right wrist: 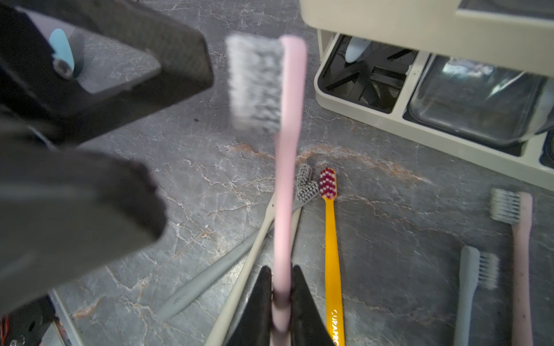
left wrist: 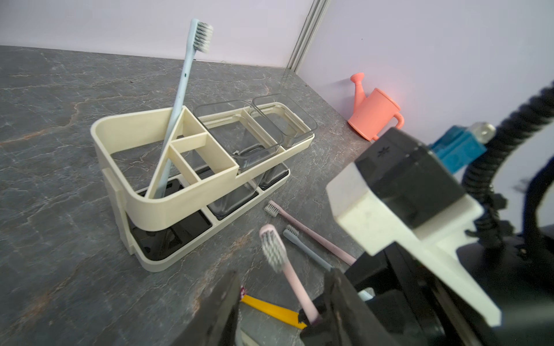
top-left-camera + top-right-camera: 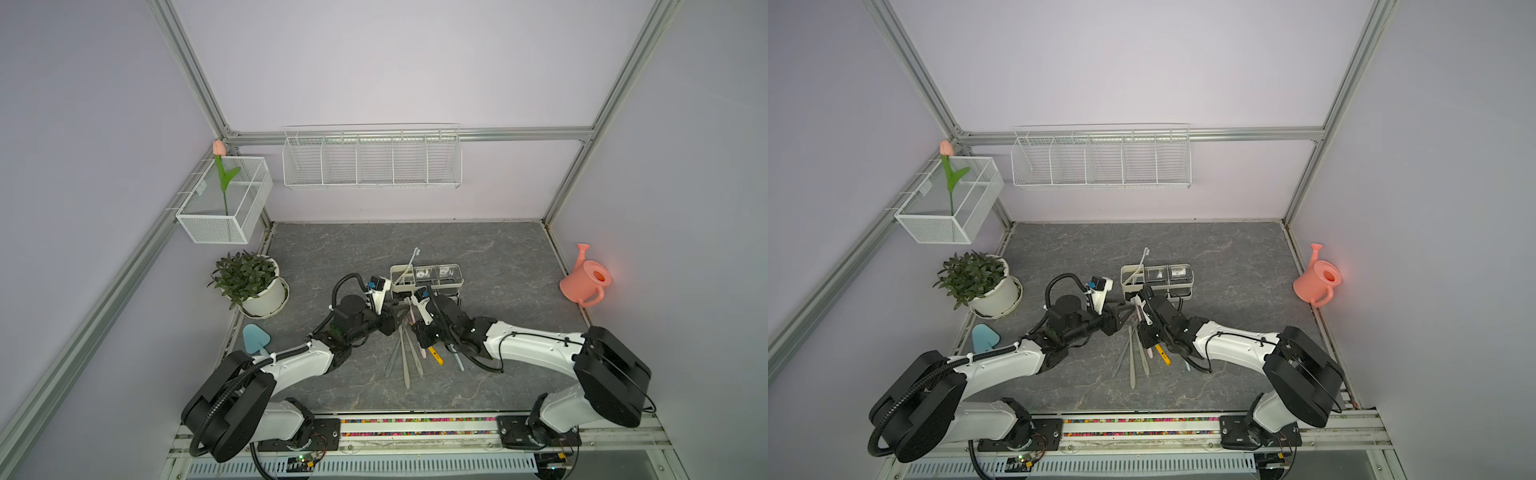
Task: Place the toothbrush into the toothbrush holder
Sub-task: Pick up the toothbrush from the center of the board.
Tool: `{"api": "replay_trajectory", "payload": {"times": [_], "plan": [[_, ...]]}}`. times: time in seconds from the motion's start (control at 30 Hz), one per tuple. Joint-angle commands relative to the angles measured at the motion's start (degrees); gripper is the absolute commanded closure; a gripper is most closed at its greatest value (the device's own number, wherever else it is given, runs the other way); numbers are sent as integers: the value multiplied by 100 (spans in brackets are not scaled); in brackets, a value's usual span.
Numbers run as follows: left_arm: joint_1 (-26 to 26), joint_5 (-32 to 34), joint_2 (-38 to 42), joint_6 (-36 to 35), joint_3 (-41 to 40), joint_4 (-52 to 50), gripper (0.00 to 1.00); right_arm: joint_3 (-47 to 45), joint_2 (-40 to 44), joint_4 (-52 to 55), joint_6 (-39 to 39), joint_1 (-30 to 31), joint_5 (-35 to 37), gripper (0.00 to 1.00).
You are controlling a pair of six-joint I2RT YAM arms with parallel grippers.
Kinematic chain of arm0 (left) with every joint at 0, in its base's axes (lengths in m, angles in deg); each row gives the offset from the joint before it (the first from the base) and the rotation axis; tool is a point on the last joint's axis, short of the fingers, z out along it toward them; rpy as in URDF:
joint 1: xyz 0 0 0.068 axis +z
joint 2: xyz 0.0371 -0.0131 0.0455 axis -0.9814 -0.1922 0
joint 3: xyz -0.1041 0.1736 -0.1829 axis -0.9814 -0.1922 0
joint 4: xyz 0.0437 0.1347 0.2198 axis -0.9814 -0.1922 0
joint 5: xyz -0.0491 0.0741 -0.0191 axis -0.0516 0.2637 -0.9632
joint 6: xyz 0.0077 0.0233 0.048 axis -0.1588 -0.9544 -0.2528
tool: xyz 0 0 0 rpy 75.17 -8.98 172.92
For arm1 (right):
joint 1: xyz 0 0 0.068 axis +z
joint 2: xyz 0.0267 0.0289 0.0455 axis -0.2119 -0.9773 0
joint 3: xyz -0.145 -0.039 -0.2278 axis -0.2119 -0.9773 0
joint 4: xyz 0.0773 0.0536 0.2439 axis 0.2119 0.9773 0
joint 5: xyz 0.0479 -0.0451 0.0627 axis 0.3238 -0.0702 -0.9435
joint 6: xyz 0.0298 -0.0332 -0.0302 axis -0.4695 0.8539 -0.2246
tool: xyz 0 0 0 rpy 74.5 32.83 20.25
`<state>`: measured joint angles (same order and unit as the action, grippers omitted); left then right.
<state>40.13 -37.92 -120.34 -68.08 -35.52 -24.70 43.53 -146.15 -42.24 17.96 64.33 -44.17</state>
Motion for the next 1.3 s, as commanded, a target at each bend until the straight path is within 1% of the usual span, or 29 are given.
{"api": "replay_trajectory", "payload": {"times": [0.0, 0.17, 0.7, 0.93, 1.03, 1.27], "plan": [[1, -128, -95, 210, 186, 219, 50, 109, -60, -177, 53, -31, -73, 85], [6, -12, -198, 270, 213, 193, 50, 100, -40, -211, 65, -43, -74, 85], [2, -47, -480, 389, 320, 228, 53, -75, 138, -601, 132, -32, -421, 85], [-1, -71, -496, 393, 326, 240, 66, -122, 209, -641, 177, -26, -463, 84], [3, -105, -499, 393, 318, 256, 73, -129, 215, -643, 180, -33, -437, 84], [0, -122, -499, 390, 319, 252, 80, -121, 204, -635, 175, -27, -402, 84]]}}
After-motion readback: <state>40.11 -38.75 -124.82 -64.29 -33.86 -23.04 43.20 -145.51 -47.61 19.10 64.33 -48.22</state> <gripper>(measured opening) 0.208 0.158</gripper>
